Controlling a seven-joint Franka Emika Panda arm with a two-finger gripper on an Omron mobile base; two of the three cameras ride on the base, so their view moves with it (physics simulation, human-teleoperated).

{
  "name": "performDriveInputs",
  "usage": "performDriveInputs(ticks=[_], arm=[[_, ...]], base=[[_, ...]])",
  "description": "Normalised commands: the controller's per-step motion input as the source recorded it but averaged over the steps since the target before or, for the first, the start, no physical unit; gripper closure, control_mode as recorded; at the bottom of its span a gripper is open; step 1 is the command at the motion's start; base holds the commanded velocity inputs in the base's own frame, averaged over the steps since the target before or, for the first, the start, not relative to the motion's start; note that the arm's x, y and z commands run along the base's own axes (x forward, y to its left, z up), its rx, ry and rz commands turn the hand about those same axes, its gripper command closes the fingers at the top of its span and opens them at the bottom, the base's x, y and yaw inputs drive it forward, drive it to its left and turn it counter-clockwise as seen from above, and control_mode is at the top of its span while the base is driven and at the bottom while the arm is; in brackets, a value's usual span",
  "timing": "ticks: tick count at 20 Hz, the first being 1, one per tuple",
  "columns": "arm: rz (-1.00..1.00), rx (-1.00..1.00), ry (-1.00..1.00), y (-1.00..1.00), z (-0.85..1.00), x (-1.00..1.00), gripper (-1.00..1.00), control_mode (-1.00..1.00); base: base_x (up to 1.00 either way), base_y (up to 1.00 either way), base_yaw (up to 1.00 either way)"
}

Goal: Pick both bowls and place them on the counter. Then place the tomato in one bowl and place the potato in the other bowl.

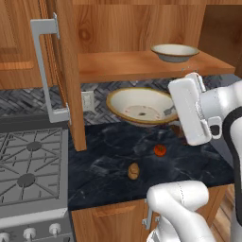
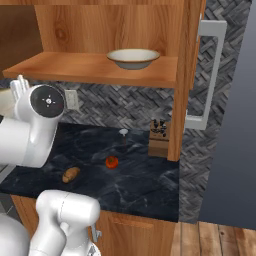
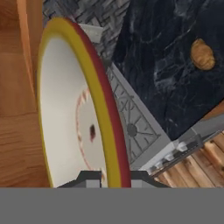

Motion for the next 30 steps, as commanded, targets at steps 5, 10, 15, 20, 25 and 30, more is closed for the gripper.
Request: performDriveInputs(ticks=[5,10,15,20,25,30], arm=[[0.0,0.01,0.21,-0.04,-0.55,0.1,1.0,-1.0],[0.01,0.03,0.15,-0.01,-0.56,0.21,1.0,-1.0],[0.0,0.03,0.11,0.01,-0.53,0.37,1.0,-1.0],[0.0,0.01,0.02,0.07,-0.44,0.52,1.0,-1.0],[0.0,0.03,0.03,0.07,-0.27,0.66,1.0,-1.0],[0.0,0.01,0.01,0.07,-0.24,0.68,1.0,-1.0]], base=[[0.0,0.0,0.0],[0.0,0.0,0.0],[0.0,0.0,0.0],[0.0,0.0,0.0],[0.0,0.0,0.0],[0.0,0.0,0.0]])
